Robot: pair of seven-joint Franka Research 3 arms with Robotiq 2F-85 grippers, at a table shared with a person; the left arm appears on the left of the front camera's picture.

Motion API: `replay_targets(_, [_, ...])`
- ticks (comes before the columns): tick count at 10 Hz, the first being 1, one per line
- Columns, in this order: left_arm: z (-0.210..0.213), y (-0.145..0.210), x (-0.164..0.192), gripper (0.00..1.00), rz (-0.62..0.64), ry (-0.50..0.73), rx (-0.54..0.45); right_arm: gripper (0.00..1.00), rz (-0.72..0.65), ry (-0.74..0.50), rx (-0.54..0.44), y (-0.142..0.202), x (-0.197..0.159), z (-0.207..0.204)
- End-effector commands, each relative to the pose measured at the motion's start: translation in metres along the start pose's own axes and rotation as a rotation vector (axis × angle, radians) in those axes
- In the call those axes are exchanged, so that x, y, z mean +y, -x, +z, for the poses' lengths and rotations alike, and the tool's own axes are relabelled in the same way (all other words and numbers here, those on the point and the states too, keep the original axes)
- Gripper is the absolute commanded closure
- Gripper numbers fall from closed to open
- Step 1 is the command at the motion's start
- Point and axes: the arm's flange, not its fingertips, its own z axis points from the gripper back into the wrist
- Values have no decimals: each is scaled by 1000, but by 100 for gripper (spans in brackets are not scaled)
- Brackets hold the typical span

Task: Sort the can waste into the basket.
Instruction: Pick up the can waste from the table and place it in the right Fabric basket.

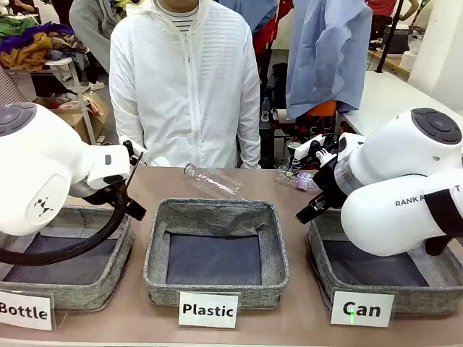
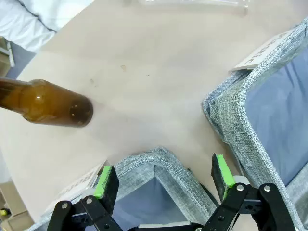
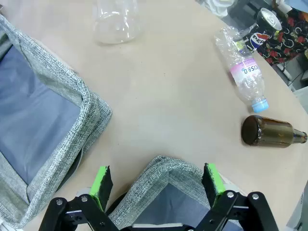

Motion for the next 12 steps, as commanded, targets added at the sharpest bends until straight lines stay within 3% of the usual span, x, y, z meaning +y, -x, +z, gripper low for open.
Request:
replay_targets(1, [0, 0, 0, 0, 0, 0, 0, 0, 0, 0, 0, 0, 0, 0])
replay_targets(12, [0, 0, 0, 0, 0, 0, 0, 0, 0, 0, 0, 0, 0, 0])
